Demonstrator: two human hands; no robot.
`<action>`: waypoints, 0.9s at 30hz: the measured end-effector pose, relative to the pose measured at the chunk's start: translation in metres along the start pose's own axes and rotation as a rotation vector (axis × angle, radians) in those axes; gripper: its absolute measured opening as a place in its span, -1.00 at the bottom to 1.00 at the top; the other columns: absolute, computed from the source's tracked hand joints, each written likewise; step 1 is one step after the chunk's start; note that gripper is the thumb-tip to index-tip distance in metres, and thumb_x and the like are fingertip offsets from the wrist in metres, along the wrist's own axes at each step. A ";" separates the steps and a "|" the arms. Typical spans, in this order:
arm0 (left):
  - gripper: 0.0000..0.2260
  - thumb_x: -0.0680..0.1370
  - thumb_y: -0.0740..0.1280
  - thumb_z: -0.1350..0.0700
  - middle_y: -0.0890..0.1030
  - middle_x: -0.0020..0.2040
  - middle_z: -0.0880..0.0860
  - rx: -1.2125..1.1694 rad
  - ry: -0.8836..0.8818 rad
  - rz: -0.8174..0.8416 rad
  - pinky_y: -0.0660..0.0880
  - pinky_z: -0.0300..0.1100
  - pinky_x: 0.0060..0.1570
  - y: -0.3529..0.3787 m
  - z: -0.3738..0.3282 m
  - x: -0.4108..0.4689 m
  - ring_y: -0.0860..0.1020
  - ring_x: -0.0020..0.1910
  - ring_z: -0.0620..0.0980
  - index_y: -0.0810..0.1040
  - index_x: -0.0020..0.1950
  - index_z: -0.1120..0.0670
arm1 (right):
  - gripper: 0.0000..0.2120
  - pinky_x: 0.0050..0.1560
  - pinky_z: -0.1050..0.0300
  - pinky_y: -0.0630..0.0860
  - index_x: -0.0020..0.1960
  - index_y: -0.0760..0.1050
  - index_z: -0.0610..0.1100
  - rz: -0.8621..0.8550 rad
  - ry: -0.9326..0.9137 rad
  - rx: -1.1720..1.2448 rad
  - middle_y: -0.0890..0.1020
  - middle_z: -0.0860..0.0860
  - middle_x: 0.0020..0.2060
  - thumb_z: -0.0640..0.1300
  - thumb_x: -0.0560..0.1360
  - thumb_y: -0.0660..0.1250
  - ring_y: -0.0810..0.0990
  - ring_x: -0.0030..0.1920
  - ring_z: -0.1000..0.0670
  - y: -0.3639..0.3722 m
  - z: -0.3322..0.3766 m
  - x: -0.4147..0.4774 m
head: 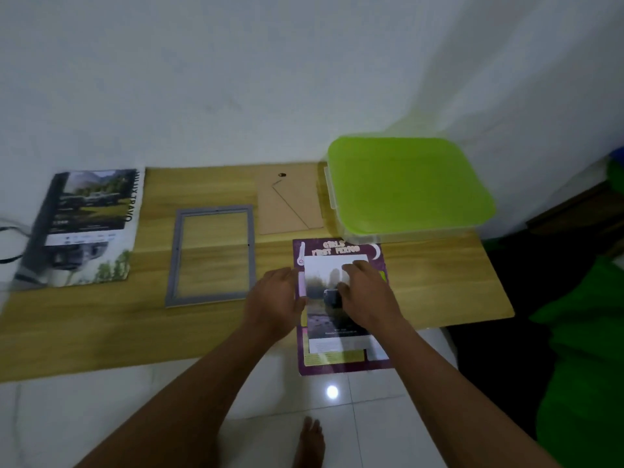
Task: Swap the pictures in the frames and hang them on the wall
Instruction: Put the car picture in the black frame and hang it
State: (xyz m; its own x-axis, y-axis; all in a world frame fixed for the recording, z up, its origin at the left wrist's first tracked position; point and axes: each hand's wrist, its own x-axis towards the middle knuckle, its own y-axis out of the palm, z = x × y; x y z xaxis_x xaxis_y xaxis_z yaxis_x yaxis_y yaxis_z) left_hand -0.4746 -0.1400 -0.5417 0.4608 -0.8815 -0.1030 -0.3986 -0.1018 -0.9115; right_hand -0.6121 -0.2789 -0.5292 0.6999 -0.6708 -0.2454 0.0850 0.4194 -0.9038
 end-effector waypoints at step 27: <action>-0.71 0.48 0.43 0.02 0.63 0.06 0.11 -0.238 -0.411 -0.227 0.50 -0.09 -0.02 -0.187 0.432 -0.001 0.58 0.03 0.11 0.61 0.16 0.10 | -0.76 0.03 -0.06 0.56 0.14 0.49 -0.14 0.170 -0.168 0.009 0.50 -0.08 0.02 0.01 0.60 0.24 0.54 0.10 -0.15 0.133 0.430 0.190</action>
State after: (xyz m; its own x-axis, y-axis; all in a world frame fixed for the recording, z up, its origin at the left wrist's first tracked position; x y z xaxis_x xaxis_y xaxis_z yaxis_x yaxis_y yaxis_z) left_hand -0.0576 0.0792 -0.5434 0.8104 -0.5765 -0.1045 -0.3994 -0.4131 -0.8184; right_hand -0.1624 -0.0874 -0.5455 0.8125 -0.4795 -0.3315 -0.0383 0.5236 -0.8511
